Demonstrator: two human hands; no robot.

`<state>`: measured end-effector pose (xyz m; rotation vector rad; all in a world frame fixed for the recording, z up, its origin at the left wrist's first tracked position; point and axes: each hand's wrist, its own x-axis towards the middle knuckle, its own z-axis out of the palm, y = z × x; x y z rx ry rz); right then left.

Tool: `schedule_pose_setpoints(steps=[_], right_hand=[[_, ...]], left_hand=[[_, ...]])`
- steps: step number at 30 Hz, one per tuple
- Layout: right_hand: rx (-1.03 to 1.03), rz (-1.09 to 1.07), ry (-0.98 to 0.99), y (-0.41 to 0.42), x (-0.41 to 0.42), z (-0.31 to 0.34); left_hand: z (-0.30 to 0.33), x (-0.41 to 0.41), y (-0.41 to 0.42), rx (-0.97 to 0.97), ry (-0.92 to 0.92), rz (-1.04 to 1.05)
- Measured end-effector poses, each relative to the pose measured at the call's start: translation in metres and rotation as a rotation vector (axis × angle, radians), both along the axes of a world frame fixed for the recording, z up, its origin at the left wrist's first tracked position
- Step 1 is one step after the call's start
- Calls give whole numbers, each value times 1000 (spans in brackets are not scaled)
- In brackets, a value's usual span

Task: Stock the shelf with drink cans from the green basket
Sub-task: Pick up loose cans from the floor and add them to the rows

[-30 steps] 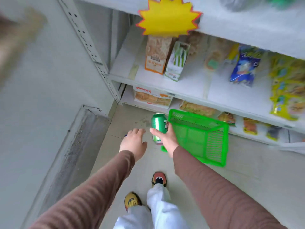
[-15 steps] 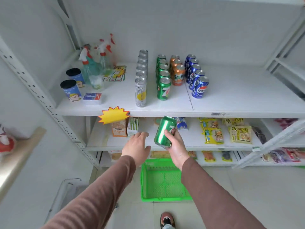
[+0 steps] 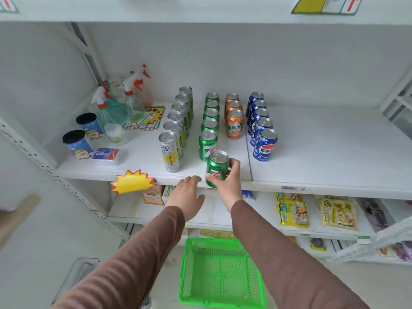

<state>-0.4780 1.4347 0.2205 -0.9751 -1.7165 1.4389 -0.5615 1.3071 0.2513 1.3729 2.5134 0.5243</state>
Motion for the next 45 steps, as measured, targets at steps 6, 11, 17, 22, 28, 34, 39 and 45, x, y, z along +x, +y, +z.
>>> schedule_pose_setpoints(steps=[6, 11, 17, 22, 28, 34, 39, 45], right_hand=[[94, 3, -30, 9, -35, -11], [130, -49, -36, 8, -56, -16], [149, 41, -93, 17, -46, -30], [233, 72, -199, 22, -44, -34], [330, -147, -331, 17, -60, -24], [323, -83, -379, 17, -49, -27], [353, 12, -339, 22, -33, -34], [342, -71, -382, 17, -44, -32]], left_hand=[[-5, -18, 9, -24, 0, 66], [-12, -33, 10, -35, 2, 82], [-17, -41, 14, -26, 1, 88], [-18, -47, 17, -19, -6, 84], [-15, -50, 26, -11, 1, 64], [-15, -52, 24, -15, 0, 84], [-17, -47, 22, -23, -6, 89], [-17, -43, 21, -37, -4, 84]])
